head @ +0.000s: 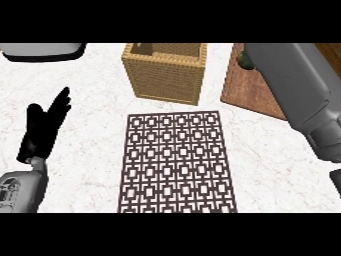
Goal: Pick the tomato from the placemat and place it in the basket
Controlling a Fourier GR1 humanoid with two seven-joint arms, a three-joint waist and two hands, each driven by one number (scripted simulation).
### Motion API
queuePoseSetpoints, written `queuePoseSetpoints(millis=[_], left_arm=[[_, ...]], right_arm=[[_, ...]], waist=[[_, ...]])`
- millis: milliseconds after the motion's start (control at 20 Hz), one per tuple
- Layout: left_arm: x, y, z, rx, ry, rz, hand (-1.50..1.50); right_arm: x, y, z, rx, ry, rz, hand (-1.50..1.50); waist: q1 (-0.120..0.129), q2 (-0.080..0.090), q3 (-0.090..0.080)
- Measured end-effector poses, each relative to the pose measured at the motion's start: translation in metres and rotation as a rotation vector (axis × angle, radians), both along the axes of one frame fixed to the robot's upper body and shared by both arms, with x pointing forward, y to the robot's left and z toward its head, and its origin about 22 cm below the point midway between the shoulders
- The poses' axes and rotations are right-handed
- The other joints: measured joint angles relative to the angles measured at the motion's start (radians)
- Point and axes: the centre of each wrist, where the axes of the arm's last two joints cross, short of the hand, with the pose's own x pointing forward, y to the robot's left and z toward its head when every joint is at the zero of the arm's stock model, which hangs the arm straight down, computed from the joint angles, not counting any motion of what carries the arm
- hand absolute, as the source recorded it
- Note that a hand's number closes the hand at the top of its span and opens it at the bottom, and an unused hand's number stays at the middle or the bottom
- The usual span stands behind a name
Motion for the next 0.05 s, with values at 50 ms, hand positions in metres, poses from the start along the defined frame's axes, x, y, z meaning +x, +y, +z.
queuePoseSetpoints(millis=[50], left_arm=[[-0.0027, 0.0003, -0.0020, -0.004, 0.001, 0.002, 0.00]], right_arm=[[-0.0020, -0.0104, -0.0032, 0.012, -0.002, -0.008, -1.50]], waist=[[-0.004, -0.002, 0.000]])
